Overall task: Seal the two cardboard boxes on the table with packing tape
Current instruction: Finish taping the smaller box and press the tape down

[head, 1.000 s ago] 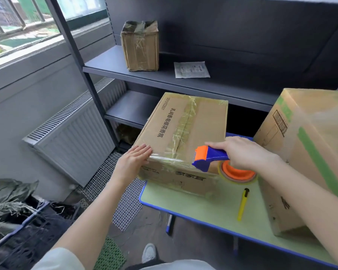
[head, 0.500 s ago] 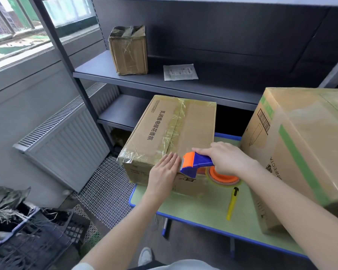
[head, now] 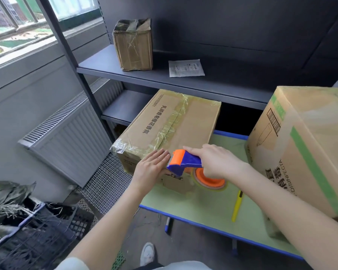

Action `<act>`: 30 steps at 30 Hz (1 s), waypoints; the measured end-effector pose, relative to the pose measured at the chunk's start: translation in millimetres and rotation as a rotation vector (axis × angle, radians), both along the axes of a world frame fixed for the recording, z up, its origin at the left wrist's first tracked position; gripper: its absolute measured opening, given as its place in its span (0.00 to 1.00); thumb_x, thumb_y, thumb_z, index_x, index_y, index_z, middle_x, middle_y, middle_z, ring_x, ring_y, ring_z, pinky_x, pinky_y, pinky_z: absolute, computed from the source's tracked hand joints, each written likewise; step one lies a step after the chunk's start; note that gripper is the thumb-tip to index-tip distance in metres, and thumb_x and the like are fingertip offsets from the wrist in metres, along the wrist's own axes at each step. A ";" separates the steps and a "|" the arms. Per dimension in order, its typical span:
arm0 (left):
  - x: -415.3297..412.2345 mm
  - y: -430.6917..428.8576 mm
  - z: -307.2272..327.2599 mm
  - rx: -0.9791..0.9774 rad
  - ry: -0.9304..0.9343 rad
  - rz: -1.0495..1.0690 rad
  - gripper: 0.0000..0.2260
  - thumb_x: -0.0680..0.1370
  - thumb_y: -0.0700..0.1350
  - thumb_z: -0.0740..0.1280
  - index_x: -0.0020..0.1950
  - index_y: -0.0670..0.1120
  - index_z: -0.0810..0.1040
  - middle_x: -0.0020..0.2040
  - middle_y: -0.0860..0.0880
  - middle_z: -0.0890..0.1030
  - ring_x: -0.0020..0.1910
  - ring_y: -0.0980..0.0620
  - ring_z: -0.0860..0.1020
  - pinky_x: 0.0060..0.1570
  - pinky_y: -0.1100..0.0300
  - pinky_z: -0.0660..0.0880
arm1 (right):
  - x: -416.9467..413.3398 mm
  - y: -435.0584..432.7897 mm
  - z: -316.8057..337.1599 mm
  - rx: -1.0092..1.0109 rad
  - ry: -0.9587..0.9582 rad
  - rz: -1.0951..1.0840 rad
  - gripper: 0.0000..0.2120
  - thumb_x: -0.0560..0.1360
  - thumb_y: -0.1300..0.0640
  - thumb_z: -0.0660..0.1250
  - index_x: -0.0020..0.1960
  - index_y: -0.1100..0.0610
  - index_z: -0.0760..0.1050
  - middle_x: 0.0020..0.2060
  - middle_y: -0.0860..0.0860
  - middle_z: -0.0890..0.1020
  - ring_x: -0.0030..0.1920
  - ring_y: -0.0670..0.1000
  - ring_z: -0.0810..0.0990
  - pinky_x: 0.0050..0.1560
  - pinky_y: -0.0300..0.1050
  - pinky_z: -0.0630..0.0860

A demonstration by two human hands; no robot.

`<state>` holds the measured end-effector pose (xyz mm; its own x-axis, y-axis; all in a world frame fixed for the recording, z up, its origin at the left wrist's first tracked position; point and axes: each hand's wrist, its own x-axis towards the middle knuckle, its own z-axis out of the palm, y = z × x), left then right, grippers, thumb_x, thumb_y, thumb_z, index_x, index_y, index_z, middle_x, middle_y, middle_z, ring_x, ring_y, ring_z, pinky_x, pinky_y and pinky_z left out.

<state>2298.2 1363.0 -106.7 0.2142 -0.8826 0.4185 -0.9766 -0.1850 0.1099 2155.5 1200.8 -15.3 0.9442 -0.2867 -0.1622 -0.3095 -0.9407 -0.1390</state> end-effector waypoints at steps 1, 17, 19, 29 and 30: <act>-0.2 -0.5 -0.7 0.006 0.005 -0.003 0.20 0.76 0.51 0.60 0.58 0.38 0.80 0.57 0.43 0.81 0.58 0.43 0.79 0.57 0.44 0.75 | -3.4 0.0 0.3 0.011 -0.015 0.001 0.33 0.76 0.60 0.54 0.74 0.36 0.49 0.42 0.49 0.66 0.52 0.57 0.72 0.43 0.45 0.64; -6.9 -1.0 -4.1 0.060 0.024 0.067 0.28 0.80 0.58 0.51 0.59 0.39 0.80 0.58 0.44 0.80 0.60 0.44 0.77 0.61 0.44 0.72 | -106.3 -54.5 3.7 0.065 0.129 -0.171 0.39 0.72 0.63 0.55 0.71 0.29 0.46 0.40 0.44 0.66 0.41 0.48 0.71 0.32 0.42 0.66; -9.2 -1.6 -3.6 0.071 0.000 0.102 0.24 0.77 0.56 0.61 0.60 0.38 0.79 0.60 0.43 0.79 0.61 0.43 0.76 0.63 0.43 0.70 | -102.5 -48.6 -0.1 -0.015 0.115 -0.146 0.37 0.73 0.61 0.55 0.72 0.31 0.47 0.38 0.44 0.64 0.38 0.48 0.67 0.29 0.40 0.58; -68.4 -33.0 6.0 0.208 0.148 -0.151 0.26 0.75 0.48 0.59 0.73 0.43 0.65 0.73 0.48 0.64 0.74 0.53 0.58 0.74 0.58 0.49 | -90.4 -35.2 -15.7 -0.033 0.200 -0.110 0.35 0.73 0.63 0.55 0.74 0.37 0.53 0.40 0.47 0.65 0.41 0.51 0.66 0.32 0.42 0.59; -69.1 -33.2 6.1 0.208 0.165 -0.141 0.26 0.74 0.46 0.58 0.73 0.43 0.66 0.73 0.49 0.65 0.74 0.53 0.59 0.74 0.59 0.49 | -86.8 -30.7 -15.9 -0.012 0.233 -0.115 0.35 0.72 0.63 0.55 0.73 0.38 0.54 0.41 0.47 0.66 0.40 0.51 0.67 0.29 0.41 0.58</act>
